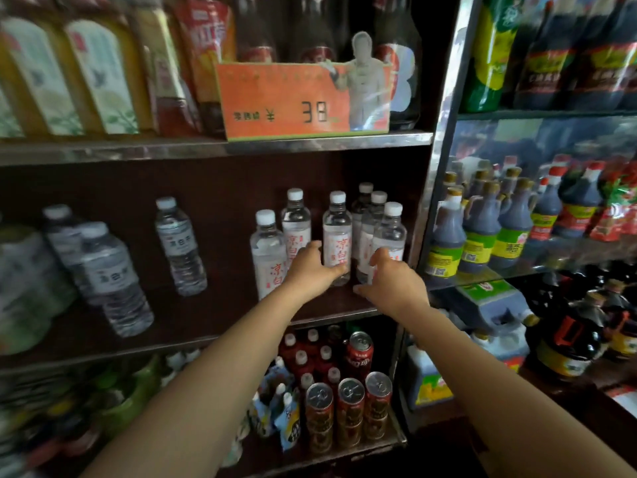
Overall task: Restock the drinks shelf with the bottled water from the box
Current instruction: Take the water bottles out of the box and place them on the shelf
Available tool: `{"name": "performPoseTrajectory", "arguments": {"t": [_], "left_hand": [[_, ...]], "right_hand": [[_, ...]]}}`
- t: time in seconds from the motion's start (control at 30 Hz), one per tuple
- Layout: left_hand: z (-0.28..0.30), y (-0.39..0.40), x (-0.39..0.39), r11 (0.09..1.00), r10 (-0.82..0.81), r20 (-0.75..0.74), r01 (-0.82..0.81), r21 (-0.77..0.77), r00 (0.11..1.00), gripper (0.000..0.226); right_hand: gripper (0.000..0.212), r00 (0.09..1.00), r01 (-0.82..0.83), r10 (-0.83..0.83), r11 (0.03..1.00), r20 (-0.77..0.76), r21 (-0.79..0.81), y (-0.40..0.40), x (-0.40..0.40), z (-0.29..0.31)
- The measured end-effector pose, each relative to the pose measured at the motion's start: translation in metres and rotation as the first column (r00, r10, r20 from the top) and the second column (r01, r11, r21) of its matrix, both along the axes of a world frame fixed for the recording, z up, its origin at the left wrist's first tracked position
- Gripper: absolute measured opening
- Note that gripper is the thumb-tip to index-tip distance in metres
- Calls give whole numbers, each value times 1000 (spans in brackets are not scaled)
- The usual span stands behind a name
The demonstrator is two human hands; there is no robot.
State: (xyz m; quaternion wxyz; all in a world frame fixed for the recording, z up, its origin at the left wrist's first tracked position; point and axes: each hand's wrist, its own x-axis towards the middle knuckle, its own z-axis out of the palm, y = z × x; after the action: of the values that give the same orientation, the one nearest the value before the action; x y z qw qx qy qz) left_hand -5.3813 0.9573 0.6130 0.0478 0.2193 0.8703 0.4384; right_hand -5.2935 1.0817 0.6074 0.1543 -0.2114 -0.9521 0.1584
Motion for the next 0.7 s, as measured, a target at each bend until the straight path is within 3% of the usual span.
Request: {"name": "performPoseTrajectory", "arguments": {"t": [0.17,0.37,0.53,0.7], "left_hand": [[-15,-67,23,998,50,-56,-53,-42,997,46],[-24,-171,43,975,151,-37,-155,-158,988,49],[-37,-281,60,927,352,53,-340,-160,934,56],[-51,-401,103,818,549,65,-520,-246,833,56]], "right_hand": [[57,985,-174,174,983,-2,-63,-42,-14,6],[47,904,-418,422,906,73,-67,-132,-33,8],[42,743,-642,643,763,186,-75,-232,-45,6],[47,560,-790,776,606,291,-93,-347,-43,-7]]}}
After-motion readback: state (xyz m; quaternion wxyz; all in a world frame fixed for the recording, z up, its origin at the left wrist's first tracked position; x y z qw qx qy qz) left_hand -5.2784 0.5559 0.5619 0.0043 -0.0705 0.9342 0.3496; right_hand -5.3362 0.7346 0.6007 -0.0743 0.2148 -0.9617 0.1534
